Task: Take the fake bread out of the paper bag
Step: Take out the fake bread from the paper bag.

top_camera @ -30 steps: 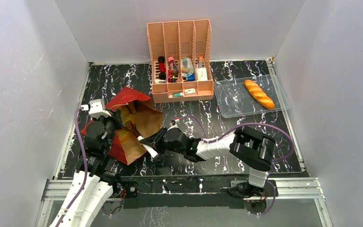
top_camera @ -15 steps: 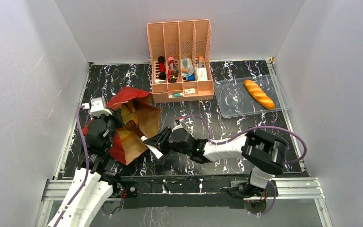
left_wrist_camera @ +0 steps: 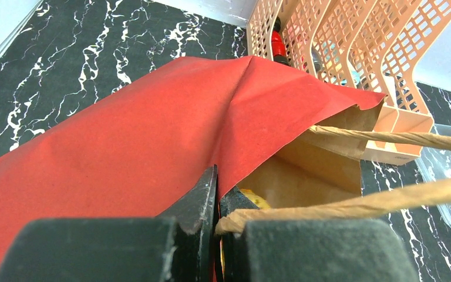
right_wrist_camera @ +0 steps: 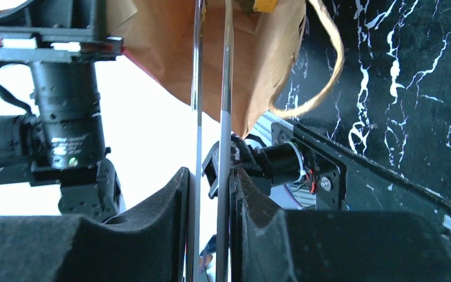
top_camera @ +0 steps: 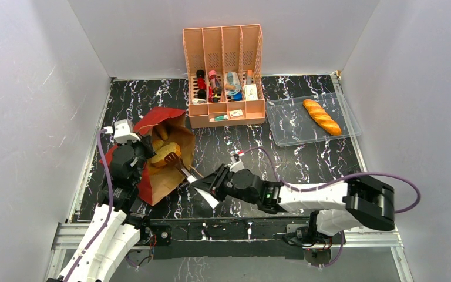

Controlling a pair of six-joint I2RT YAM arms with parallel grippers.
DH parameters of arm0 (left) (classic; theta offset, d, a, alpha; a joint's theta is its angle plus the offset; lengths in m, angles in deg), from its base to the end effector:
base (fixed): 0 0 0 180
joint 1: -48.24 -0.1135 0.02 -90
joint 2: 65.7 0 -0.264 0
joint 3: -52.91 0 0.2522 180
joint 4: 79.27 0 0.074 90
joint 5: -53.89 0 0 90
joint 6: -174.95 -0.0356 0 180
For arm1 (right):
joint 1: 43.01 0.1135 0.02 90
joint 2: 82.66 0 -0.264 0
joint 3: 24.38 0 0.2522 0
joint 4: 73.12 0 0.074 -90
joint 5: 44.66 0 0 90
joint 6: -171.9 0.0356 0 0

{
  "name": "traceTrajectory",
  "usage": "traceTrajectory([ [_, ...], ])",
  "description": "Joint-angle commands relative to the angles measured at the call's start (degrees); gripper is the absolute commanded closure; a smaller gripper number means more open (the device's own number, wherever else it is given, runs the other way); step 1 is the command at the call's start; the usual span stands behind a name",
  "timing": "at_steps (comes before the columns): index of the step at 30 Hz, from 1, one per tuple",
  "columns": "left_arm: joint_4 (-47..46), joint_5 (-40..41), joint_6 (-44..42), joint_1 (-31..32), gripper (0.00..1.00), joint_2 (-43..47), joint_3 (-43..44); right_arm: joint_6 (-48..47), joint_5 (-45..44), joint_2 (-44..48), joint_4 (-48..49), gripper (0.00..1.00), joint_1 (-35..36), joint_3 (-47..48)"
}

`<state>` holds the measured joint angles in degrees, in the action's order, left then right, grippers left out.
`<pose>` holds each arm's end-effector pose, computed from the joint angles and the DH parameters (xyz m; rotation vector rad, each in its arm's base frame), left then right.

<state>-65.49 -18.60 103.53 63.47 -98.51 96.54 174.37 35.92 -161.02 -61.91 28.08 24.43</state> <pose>0.1511 -0.0300 0.2983 -0.2819 1.5993 -0.2070 0.0994 0.2722 0.2134 0.5665 2.2564 1.6322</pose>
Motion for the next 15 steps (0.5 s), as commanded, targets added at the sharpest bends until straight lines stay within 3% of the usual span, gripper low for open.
traceTrajectory([
  [1, 0.0, 1.8, 0.5, 0.0, 1.0, 0.2, 0.2, -2.0, -5.3, 9.1, -0.2, 1.0, 1.5, -1.8],
  [15, 2.2, 6.3, 0.4, 0.0, 1.0, -1.5, 2.1, -5.8, -13.9, 36.4, -17.7, 1.0, 2.8, -5.3],
])
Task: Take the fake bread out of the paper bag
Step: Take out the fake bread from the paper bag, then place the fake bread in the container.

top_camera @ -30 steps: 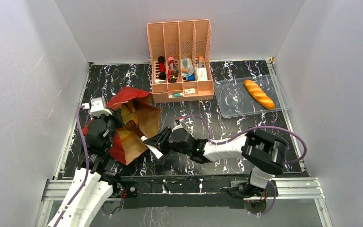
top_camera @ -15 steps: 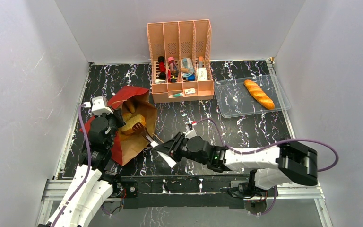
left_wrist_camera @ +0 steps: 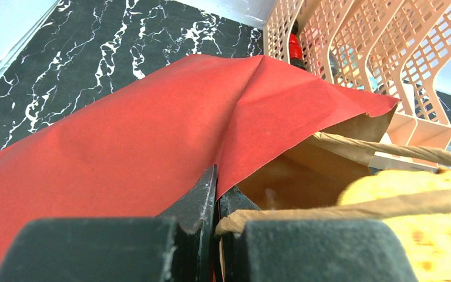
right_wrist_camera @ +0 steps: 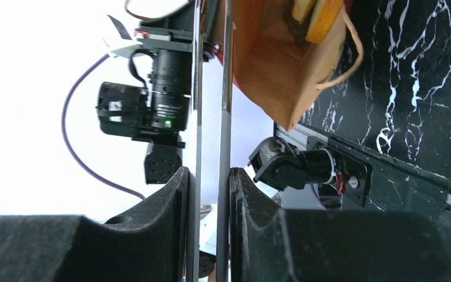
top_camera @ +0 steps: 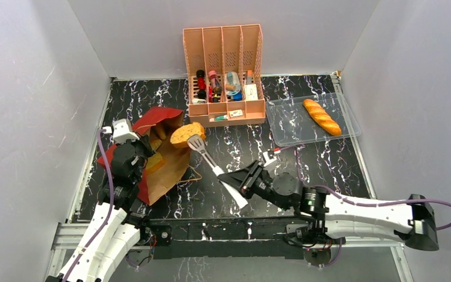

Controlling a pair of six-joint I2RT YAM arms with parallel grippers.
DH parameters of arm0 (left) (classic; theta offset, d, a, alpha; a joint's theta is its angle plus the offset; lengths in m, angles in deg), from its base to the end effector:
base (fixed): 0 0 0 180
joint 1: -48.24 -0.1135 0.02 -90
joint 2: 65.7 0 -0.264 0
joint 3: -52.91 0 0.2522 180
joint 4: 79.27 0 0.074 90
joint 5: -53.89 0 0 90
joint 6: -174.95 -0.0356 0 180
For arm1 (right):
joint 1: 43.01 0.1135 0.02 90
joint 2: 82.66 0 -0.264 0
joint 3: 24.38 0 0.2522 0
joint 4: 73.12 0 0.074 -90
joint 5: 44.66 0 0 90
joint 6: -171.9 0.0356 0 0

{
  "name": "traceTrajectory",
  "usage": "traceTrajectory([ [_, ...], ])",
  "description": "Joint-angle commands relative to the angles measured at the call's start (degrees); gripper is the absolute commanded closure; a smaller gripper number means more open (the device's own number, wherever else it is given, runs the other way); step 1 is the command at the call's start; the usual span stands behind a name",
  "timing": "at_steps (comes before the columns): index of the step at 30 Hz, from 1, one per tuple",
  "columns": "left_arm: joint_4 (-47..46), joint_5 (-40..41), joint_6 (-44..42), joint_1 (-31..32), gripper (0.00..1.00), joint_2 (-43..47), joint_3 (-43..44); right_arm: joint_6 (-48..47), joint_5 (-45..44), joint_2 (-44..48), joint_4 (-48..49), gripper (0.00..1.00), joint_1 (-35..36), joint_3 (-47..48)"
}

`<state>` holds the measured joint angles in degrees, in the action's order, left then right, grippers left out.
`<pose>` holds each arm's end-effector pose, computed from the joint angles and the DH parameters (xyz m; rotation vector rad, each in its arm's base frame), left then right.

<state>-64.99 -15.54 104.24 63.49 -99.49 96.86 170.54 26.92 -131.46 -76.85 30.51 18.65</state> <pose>0.1537 -0.0289 0.2971 -0.3300 1.6072 -0.1666 0.0685 0.1918 0.2690 0.5578 2.0284 1.6906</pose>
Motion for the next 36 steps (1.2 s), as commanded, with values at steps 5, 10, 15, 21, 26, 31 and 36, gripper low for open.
traceTrajectory([
  [5, 1.6, 3.8, -2.1, 0.0, 1.0, -1.4, 2.0, -3.5, -8.9, 14.9, -7.7, 1.0, 0.4, 0.7],
  [10, 1.7, 3.5, -2.9, 0.0, 1.0, -1.4, 2.2, -4.3, -15.1, 21.2, -15.0, 1.0, 0.4, 2.6],
  [15, 1.8, 2.6, -2.9, 0.0, 1.0, -0.3, 2.4, -4.0, -23.1, 26.4, -21.9, 1.0, 0.4, 3.5],
  [21, 2.3, 1.6, -3.1, 0.0, 1.0, 0.9, 2.6, -2.3, -33.7, 29.3, -32.8, 1.0, 0.4, 6.1],
  [26, 2.3, 0.8, -3.1, 0.0, 1.0, 1.4, 2.8, -1.4, -42.9, 29.6, -38.2, 1.0, 0.4, 7.8],
  [31, 1.8, 0.0, -3.1, 0.0, 1.0, 1.2, 3.2, -3.1, -46.8, 26.8, -40.0, 1.0, 0.4, 10.9],
  [36, 1.1, -0.7, -2.1, 0.0, 1.0, 1.1, 3.3, -9.2, -45.4, 20.2, -33.4, 1.0, 0.4, 13.1],
])
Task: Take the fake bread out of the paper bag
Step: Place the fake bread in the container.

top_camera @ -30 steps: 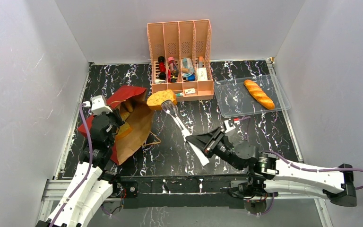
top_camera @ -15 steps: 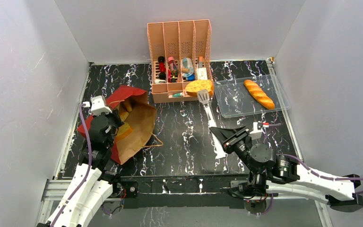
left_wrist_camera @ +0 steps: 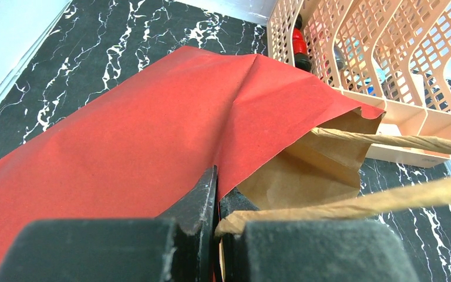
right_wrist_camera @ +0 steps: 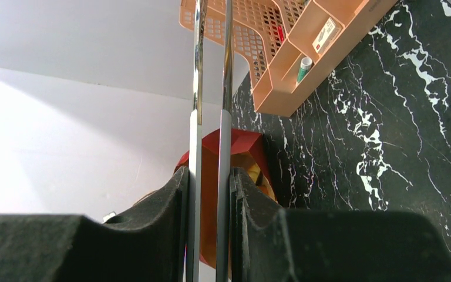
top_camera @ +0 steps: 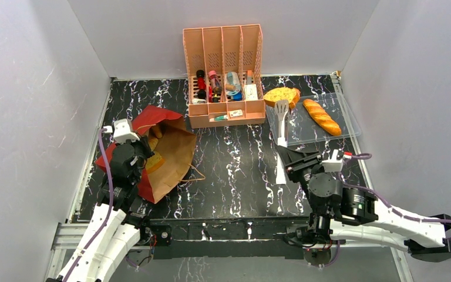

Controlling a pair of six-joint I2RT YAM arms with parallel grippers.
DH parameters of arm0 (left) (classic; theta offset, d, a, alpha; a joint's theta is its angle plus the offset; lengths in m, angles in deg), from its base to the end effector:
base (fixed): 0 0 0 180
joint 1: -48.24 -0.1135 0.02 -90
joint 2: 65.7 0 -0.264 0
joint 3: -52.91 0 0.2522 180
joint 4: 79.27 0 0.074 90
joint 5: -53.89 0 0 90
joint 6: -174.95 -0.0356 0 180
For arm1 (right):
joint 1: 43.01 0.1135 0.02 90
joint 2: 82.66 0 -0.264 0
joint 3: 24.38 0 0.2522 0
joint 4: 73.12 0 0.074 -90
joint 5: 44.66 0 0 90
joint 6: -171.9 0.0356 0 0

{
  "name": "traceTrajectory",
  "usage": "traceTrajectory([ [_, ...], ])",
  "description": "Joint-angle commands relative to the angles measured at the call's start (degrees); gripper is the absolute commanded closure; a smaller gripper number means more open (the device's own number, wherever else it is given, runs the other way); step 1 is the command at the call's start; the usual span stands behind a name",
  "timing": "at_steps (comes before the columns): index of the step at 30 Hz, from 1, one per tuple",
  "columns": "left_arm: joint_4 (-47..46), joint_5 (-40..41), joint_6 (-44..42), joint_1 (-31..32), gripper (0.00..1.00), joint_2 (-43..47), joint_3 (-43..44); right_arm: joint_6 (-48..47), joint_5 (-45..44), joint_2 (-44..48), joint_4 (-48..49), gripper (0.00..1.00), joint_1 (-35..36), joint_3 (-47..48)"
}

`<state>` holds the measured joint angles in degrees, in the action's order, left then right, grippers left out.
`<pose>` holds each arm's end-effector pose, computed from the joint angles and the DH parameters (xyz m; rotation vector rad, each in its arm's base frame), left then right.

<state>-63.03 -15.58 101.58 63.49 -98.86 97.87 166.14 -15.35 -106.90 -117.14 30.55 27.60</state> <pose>0.1508 -0.0282 0.3012 -0.2914 1.6189 -0.1298 0.0553 0.0778 0.3136 0.8866 1.5970 1.0420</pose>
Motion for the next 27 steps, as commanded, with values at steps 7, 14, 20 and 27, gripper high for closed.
traceTrajectory([
  [7, 0.2, -0.7, 0.8, 0.0, 1.0, 1.0, 3.6, -15.8, -1.0, -16.8, 20.5, 1.0, -0.6, 9.6],
  [14, 1.5, -0.7, 0.6, 0.0, 1.0, 1.4, 5.5, -19.5, 20.0, -28.6, 27.3, 1.0, -17.6, 16.9],
  [20, 2.5, -0.6, 0.1, 0.0, 1.0, 1.4, 6.8, -18.7, 37.4, -34.4, 28.1, 1.0, -36.6, 20.8],
  [27, 1.9, -1.0, -0.1, 0.0, 1.0, 1.5, 6.4, -12.4, 59.9, -37.2, 33.4, 1.0, -66.5, 13.7],
])
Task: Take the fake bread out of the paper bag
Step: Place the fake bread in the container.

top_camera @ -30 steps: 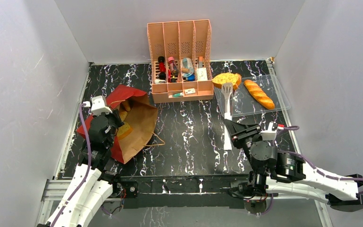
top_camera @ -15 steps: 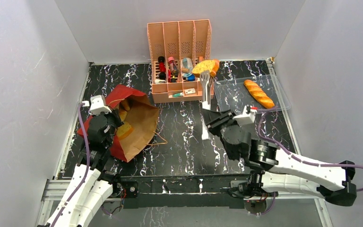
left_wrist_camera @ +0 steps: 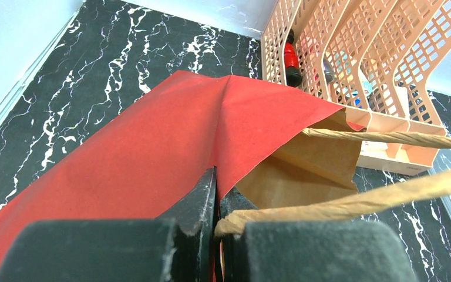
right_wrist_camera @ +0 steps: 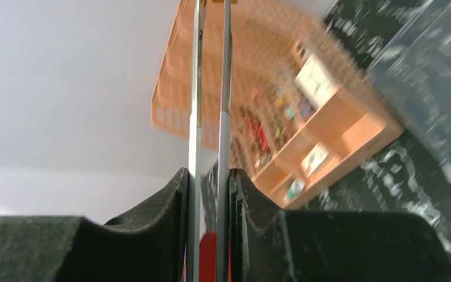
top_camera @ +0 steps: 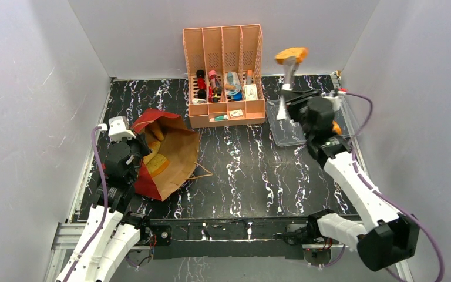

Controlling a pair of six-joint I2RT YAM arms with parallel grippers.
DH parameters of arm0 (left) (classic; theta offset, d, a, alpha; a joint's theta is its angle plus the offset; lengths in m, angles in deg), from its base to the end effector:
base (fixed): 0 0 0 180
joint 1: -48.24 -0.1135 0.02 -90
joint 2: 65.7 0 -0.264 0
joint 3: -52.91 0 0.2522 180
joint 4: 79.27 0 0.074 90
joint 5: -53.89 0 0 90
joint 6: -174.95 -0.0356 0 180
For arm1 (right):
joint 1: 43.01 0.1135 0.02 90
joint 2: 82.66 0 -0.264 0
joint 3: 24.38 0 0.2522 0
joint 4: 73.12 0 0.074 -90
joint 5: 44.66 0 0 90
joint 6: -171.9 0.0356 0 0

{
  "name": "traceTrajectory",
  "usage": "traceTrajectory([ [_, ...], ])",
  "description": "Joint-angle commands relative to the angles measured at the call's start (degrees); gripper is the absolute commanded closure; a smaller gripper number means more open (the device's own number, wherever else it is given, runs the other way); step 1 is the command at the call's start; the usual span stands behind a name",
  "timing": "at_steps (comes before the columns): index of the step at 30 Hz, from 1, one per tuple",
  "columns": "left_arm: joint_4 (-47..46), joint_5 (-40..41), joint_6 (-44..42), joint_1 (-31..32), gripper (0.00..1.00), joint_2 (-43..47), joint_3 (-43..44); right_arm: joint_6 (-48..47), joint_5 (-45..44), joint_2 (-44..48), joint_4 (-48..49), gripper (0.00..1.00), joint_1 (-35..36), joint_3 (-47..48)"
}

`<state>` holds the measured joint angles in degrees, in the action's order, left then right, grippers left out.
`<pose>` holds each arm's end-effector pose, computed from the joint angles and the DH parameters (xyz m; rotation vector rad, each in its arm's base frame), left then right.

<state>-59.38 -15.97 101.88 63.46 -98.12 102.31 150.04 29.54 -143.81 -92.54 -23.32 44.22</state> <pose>0.1437 -0.0264 0.3232 -0.2935 1.5937 -0.1479 0.2373 0.0746 0.3550 0.9450 1.5953 0.8513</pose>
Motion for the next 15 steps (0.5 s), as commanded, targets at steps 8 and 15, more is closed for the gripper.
traceTrajectory([
  [8, -3.4, -1.1, -1.5, 0.0, 1.0, 1.0, 0.8, 5.0, 22.1, -3.7, 16.9, 1.0, -28.1, -11.2],
  [15, -5.2, -1.9, -1.8, 0.0, 1.0, 1.9, -1.5, 5.5, 23.9, -8.8, 20.8, 1.0, -34.8, -12.5],
])
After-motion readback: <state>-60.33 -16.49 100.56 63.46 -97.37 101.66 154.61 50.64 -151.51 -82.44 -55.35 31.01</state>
